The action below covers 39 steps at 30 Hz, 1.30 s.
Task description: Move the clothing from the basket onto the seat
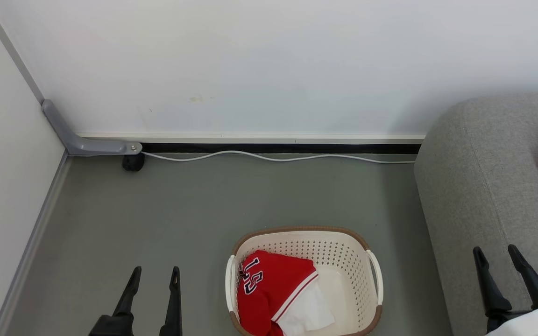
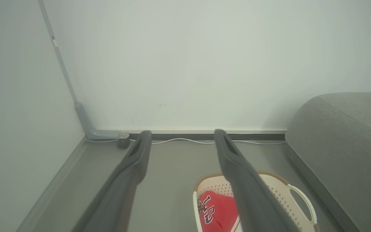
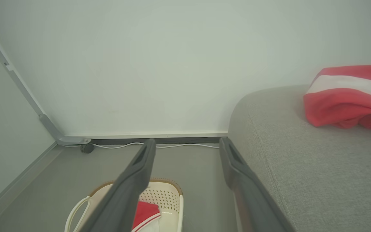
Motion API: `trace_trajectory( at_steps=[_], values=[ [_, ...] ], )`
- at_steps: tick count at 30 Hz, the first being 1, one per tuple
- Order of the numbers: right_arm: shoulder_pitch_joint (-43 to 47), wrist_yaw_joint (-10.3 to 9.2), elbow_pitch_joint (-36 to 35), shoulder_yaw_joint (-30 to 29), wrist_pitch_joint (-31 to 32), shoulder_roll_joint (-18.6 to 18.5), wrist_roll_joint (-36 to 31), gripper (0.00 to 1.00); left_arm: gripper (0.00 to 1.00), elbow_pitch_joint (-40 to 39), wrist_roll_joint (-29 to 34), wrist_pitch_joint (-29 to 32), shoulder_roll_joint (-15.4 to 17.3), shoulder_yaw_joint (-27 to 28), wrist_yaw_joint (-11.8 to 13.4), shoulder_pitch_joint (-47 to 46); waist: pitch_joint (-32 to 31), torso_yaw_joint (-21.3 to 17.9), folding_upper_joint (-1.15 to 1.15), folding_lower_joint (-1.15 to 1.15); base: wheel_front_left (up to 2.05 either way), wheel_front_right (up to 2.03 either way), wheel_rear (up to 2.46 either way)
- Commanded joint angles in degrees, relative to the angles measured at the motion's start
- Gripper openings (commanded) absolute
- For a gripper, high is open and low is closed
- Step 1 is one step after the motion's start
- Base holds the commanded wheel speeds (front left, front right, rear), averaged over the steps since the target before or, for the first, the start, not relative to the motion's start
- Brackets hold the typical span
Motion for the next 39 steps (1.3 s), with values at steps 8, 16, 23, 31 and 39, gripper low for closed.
trace_trajectory(
  at_steps=[8,16,23,31,39],
  values=[
    [0.1,0.08,-0.2,1.6,-0.3,-1.1,-0.6,1.00,1.00,-1.6,-0.2,-0.3,0.1,1.3,0.5,0.1,0.4,-0.2,0.00,0.00,0.00,0.00,0.00],
    [-0.9,0.08,-1.3,1.1,-0.3,-2.1,0.5,1.00,1.00,-0.9,-0.9,-0.3,0.1,-1.1,1.6,-1.2,2.5,-0.4,0.00,0.00,0.00,0.00,0.00],
    [-1.8,0.08,-5.1,1.7,-0.3,-5.8,3.3,1.00,1.00,1.2,-3.7,-0.3,0.1,-8.3,5.0,-3.6,9.3,-1.7,0.00,0.00,0.00,0.00,0.00],
    [-4.2,0.08,-11.6,1.9,-0.3,-12.8,7.6,1.00,1.00,3.7,-8.3,-0.3,0.1,-19.3,13.0,-10.9,20.1,-3.7,0.00,0.00,0.00,0.00,0.00],
    [-7.2,0.08,-17.4,1.1,-0.3,-18.1,10.8,1.00,1.00,7.8,-13.8,-0.3,0.1,-28.8,18.9,-21.9,30.8,-5.7,0.00,0.00,0.00,0.00,0.00]
  ],
)
